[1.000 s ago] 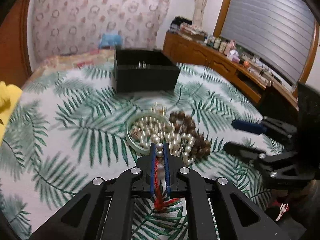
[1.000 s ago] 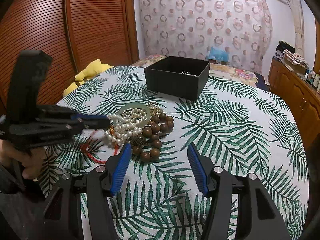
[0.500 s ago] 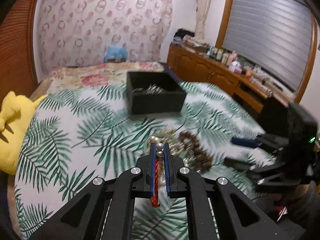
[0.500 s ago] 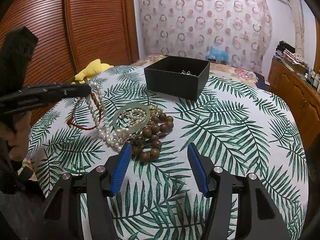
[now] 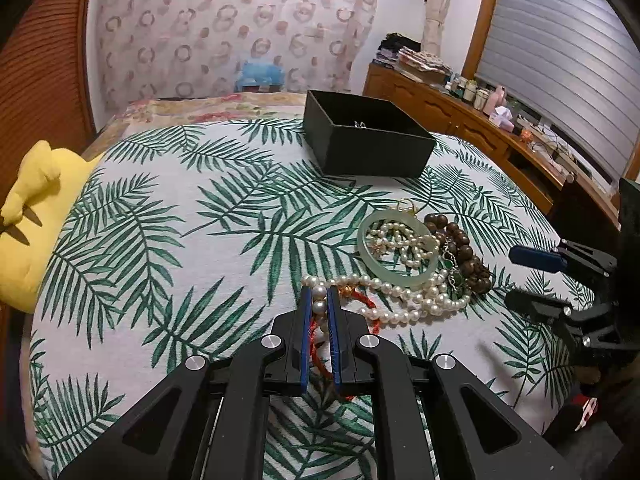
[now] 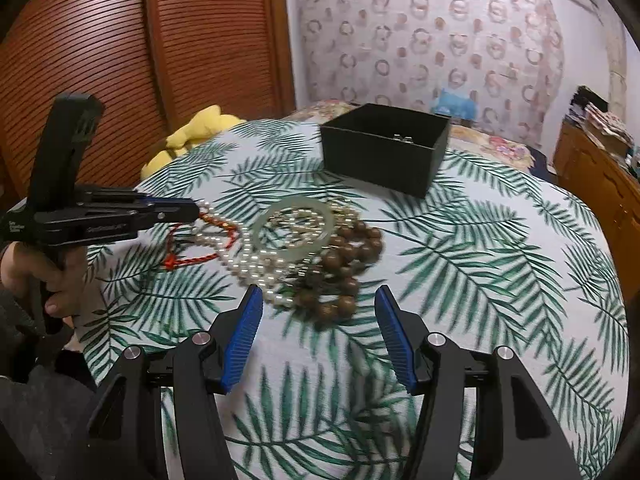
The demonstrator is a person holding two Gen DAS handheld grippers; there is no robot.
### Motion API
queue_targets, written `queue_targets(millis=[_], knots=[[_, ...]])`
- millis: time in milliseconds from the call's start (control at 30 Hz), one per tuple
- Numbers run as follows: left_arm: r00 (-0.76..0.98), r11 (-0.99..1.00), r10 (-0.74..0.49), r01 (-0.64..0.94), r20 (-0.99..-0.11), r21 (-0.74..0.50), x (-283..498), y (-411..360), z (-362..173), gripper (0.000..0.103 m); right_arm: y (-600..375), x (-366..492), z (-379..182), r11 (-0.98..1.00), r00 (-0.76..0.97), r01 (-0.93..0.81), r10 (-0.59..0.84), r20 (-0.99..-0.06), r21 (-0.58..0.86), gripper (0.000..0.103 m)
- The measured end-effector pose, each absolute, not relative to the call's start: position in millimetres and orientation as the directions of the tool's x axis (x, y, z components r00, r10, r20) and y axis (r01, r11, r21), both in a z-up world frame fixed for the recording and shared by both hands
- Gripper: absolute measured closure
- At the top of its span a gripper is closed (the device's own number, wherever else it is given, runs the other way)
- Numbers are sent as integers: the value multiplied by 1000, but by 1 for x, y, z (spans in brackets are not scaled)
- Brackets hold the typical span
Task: Organize jewelry
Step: 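Reach the left tool into the jewelry pile and grasp the pearl necklace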
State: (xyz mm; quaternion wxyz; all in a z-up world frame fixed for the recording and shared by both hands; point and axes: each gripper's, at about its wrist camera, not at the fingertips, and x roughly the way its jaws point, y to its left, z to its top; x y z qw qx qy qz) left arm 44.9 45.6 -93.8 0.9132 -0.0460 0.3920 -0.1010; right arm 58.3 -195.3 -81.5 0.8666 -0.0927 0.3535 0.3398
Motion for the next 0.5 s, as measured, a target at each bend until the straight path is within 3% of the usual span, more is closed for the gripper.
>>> queue_targets(millis=[267, 500], knots=[[648, 980, -198, 133, -735, -147, 51, 52, -102, 96, -182, 58, -81, 735, 505, -675, 530, -682, 71, 42], [634, 981, -196, 130, -748, -147, 61, 54, -105, 83, -183, 58, -83, 738, 505, -671, 526, -684, 72, 42]])
